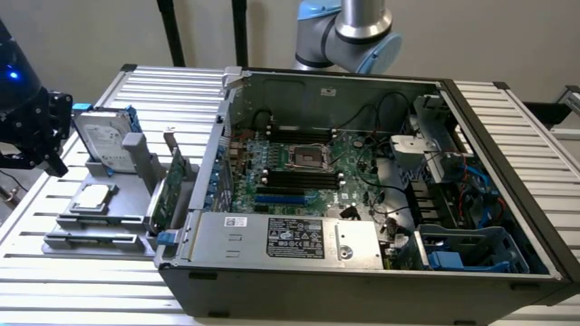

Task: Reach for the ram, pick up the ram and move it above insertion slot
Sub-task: 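Pick up the ram and move it above insertion slot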

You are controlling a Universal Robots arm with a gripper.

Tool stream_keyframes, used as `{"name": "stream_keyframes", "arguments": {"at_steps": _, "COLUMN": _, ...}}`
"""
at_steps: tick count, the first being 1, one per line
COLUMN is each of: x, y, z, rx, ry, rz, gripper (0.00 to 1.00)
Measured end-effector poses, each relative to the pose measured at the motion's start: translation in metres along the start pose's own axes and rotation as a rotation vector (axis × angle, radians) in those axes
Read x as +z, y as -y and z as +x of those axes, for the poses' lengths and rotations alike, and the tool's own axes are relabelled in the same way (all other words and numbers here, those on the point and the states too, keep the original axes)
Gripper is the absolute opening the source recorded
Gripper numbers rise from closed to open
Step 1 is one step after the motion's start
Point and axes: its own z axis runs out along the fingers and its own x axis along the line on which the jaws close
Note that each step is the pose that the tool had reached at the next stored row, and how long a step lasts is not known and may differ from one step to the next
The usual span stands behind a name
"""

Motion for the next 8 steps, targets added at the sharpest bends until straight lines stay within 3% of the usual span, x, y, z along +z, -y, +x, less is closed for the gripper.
{"name": "stream_keyframes", "arguments": {"at_steps": 2, "x": -0.0001, "y": 0.0004, "z": 0.0001, "rx": -0.001, "ry": -0.0002, "rz": -0.0001, "gripper": 0.24}}
{"name": "stream_keyframes", "arguments": {"at_steps": 5, "x": -0.0002, "y": 0.0009, "z": 0.0009, "rx": -0.003, "ry": -0.0004, "rz": -0.0002, "gripper": 0.3}}
{"name": "stream_keyframes", "arguments": {"at_steps": 6, "x": 0.0001, "y": 0.0011, "z": 0.0017, "rx": -0.004, "ry": -0.0004, "rz": -0.0001, "gripper": 0.36}}
{"name": "stream_keyframes", "arguments": {"at_steps": 8, "x": 0.0017, "y": 0.0015, "z": 0.0033, "rx": -0.007, "ry": -0.0004, "rz": -0.0001, "gripper": 0.36}}
